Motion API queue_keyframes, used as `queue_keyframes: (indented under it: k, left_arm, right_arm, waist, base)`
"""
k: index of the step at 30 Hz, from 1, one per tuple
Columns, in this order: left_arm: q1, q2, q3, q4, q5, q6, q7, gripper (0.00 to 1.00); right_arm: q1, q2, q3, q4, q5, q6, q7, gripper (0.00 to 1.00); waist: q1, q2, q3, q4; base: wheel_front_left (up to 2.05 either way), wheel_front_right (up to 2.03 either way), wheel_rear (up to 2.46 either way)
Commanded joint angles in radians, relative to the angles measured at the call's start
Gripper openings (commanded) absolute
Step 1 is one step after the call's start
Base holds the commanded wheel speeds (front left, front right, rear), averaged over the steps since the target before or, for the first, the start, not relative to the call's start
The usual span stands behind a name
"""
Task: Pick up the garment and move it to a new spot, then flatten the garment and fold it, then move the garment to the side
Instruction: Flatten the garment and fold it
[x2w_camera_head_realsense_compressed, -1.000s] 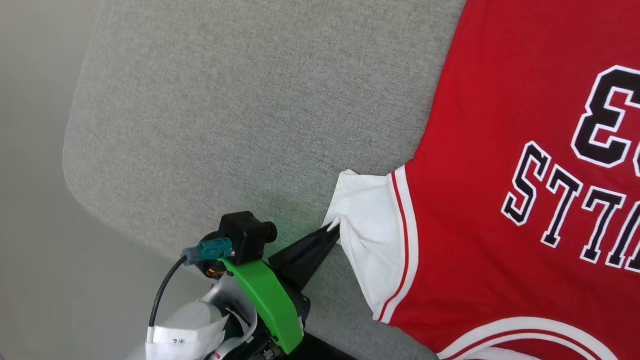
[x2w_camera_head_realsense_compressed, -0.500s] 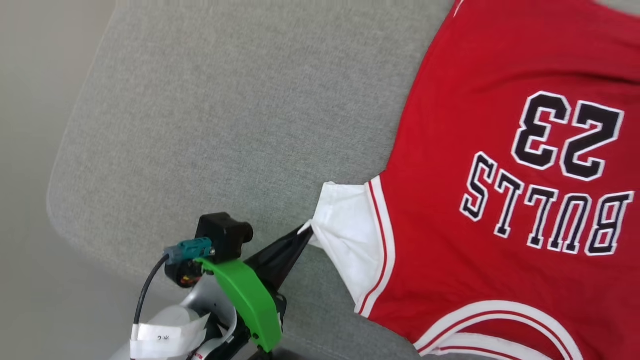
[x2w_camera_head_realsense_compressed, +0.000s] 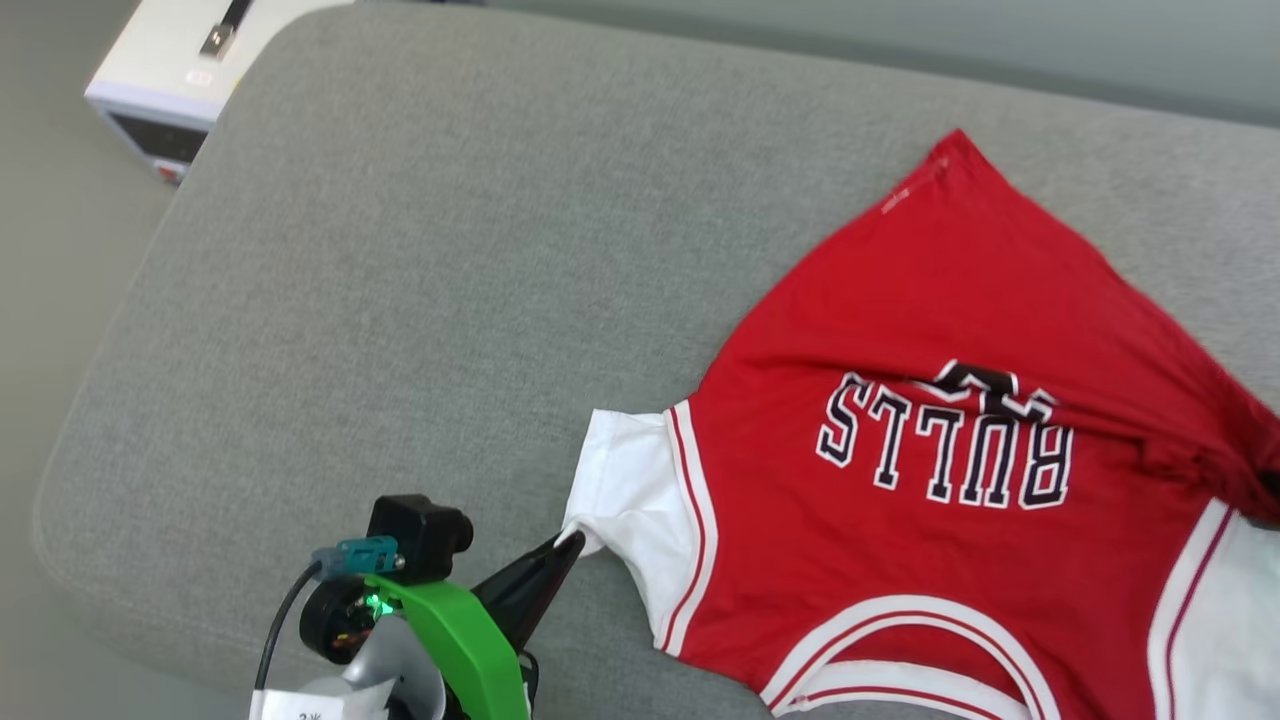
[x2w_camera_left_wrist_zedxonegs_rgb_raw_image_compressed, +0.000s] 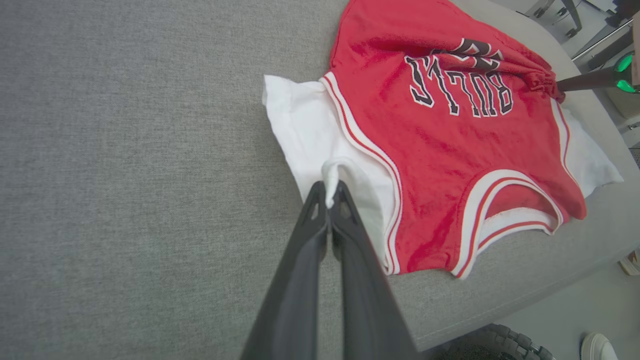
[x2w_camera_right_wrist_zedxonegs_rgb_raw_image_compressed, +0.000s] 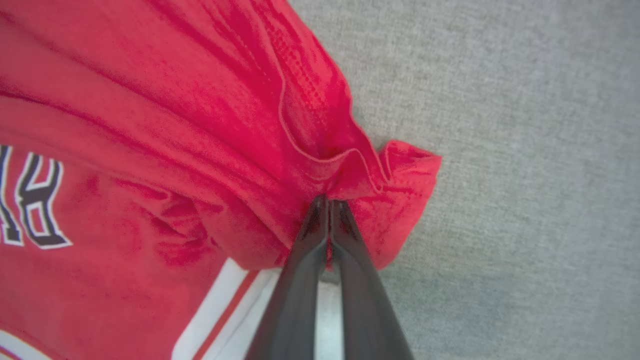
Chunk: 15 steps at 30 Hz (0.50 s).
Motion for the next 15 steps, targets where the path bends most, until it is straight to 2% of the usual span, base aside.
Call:
queue_keyframes:
  k: [1,7,15]
  left_arm:
    - [0.016,0.008,0.001,0.004,-0.012,0.009,-0.004,0.00]
    - [0.044,0.014,0.005,0.006,-0.019,0.023,-0.014,0.00]
    - [0.056,-0.012,-0.008,0.014,-0.025,0.022,-0.033,0.00]
  right_arm:
    - [0.051,-0.006,-0.010,-0.003,0.008,-0.001,-0.009,0.00]
    - [0.187,-0.016,-0.059,-0.055,0.028,-0.001,-0.032,0.00]
    - [0.390,0.067,-0.139,-0.143,0.012,-0.001,-0.050,0.00]
  waist:
    - [0.0001,-0.0001,-0.097,-0.070]
    - [0.0001,-0.0001,-0.134,-0.084]
    - [0.0001,-0.0001,-0.144,-0.098]
  base:
    - [0.00,0.00,0.00]
    - [0.00,0.00,0.00]
    - [0.00,0.00,0.00]
